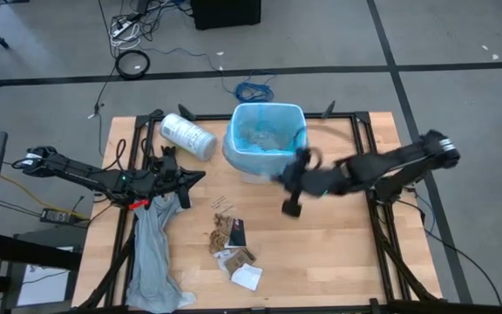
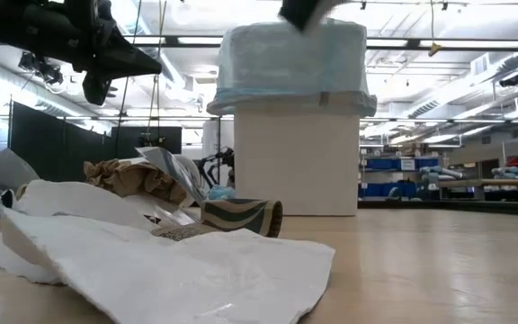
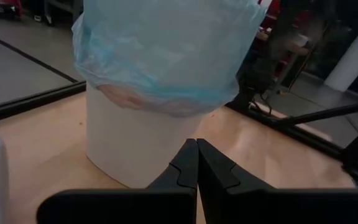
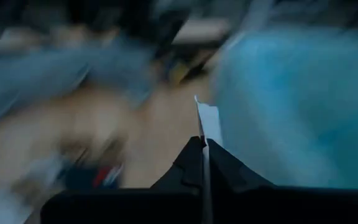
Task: Place trash/remove bag and relplace
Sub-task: Put the white paper into the trash bin
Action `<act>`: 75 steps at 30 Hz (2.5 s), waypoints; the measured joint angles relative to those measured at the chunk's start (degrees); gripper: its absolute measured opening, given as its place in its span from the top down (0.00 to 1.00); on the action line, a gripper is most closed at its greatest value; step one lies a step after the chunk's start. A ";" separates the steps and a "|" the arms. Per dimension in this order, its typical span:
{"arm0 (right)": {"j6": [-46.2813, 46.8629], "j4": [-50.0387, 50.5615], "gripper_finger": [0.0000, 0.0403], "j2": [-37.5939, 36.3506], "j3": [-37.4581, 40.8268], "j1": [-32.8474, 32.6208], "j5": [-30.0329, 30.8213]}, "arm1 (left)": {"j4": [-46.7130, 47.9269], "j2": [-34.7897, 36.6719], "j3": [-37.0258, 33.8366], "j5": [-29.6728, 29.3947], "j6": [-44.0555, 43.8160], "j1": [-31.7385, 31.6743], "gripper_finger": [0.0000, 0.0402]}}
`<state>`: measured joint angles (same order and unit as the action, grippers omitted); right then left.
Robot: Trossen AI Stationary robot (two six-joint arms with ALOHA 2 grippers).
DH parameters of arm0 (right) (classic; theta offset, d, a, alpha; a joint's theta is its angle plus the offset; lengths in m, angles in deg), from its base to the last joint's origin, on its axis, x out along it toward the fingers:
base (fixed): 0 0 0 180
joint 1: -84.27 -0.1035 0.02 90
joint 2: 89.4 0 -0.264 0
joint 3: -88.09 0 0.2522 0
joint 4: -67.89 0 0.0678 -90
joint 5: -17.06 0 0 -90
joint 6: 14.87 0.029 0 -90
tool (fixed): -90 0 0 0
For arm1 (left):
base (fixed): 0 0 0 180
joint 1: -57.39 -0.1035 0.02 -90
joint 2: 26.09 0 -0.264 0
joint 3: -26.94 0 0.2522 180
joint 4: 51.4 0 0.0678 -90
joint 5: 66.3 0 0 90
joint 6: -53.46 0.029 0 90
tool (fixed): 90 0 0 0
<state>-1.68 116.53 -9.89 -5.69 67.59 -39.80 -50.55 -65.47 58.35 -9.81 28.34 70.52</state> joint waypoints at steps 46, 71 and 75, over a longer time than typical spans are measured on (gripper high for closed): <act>-13.61 -9.09 0.34 15.02 -1.26 -0.66 -24.01 | 2.39 0.00 0.00 -3.90 1.29 0.00 0.98; -10.74 -25.90 0.34 37.41 -1.31 6.87 -40.49 | 1.74 3.50 0.02 4.89 7.71 0.00 0.98; -8.14 -27.86 0.34 40.32 -1.30 6.96 -40.33 | 2.15 3.50 0.00 5.11 8.00 0.00 0.98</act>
<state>-9.82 88.67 30.43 -6.99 74.56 -80.14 -48.40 -61.97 58.35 -4.70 36.33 70.52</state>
